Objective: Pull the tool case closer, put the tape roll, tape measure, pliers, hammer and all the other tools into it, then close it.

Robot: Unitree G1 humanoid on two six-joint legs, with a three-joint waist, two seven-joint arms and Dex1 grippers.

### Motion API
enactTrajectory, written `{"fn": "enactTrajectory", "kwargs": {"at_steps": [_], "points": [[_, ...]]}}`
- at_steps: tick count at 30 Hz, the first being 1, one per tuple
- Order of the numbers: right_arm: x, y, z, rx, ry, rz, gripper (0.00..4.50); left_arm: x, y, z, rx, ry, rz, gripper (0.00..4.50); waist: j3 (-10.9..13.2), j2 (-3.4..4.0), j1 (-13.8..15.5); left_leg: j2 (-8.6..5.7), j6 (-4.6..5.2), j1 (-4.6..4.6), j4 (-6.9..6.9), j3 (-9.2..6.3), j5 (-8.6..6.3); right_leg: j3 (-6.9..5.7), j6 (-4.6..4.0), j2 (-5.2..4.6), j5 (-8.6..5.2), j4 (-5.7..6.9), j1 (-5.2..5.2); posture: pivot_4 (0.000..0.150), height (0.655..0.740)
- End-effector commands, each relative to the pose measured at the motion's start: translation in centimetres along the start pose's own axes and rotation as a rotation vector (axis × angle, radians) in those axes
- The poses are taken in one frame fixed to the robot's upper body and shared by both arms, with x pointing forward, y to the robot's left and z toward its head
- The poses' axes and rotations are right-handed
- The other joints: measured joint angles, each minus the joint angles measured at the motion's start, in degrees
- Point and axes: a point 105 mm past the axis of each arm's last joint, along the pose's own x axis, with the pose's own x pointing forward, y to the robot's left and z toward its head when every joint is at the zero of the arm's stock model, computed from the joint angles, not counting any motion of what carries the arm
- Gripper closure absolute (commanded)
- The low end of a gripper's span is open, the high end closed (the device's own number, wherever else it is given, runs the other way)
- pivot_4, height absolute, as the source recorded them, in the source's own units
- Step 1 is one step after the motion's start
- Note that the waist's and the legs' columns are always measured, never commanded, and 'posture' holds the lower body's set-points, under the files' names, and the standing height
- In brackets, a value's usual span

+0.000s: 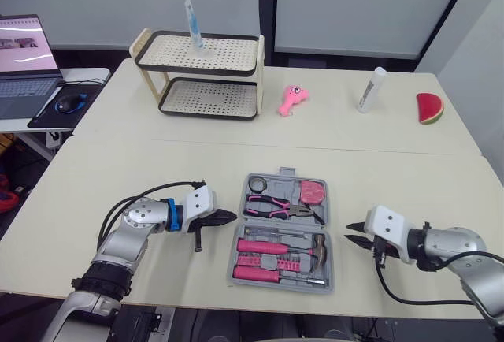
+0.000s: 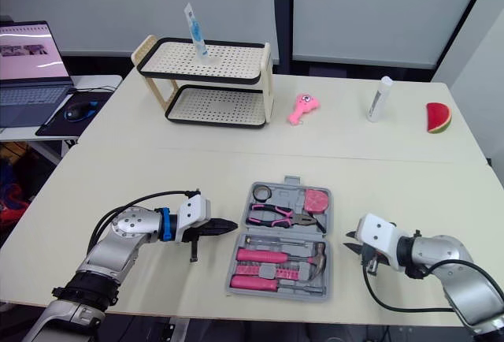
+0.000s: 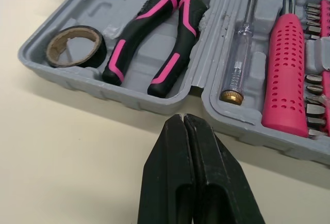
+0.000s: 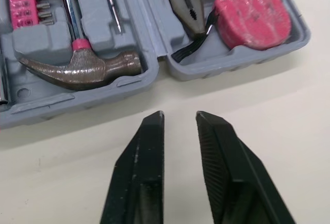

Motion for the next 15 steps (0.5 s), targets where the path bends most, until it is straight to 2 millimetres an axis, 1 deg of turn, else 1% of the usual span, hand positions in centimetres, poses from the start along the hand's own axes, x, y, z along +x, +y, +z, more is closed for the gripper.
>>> {"fn": "enactTrajectory", "kwargs": {"at_steps": [1, 9, 12, 15], "points": [[0.9, 0.0, 0.2, -0.034, -0.004, 0.013, 4.48, 0.7, -0.2, 0.2, 0.048, 0.001, -0.031, 4.5, 0.0, 0.02, 0.0, 0.0, 0.0, 0.0, 0.0, 0.0, 0.0, 0.0, 0.0, 0.0, 0.0, 0.01, 0.0, 0.15, 0.735], [2.9, -0.1, 0.1, -0.036, -0.005, 0.032, 4.48, 1.5, -0.2, -1.3, 0.058, 0.03, -0.03, 4.5, 0.0, 0.03, 0.0, 0.0, 0.0, -0.01, 0.01, -0.01, 0.0, -0.02, 0.0, 0.0, 0.0, 0.03, -0.01, 0.15, 0.735], [3.4, -0.1, 0.2, -0.032, -0.014, 0.037, 4.48, 1.7, -0.2, -1.7, 0.063, 0.027, -0.022, 4.5, 0.0, 0.04, 0.0, -0.01, 0.0, 0.01, 0.01, -0.01, 0.0, -0.02, 0.0, -0.01, 0.0, 0.03, 0.02, 0.15, 0.735], [4.0, 0.5, 0.6, -0.031, -0.03, 0.071, 4.48, 2.0, -0.1, -1.6, 0.069, 0.011, -0.017, 4.5, 0.0, 0.06, 0.0, -0.01, 0.0, 0.03, 0.02, -0.01, 0.0, -0.03, 0.0, -0.01, 0.01, 0.04, 0.04, 0.15, 0.735]]}}
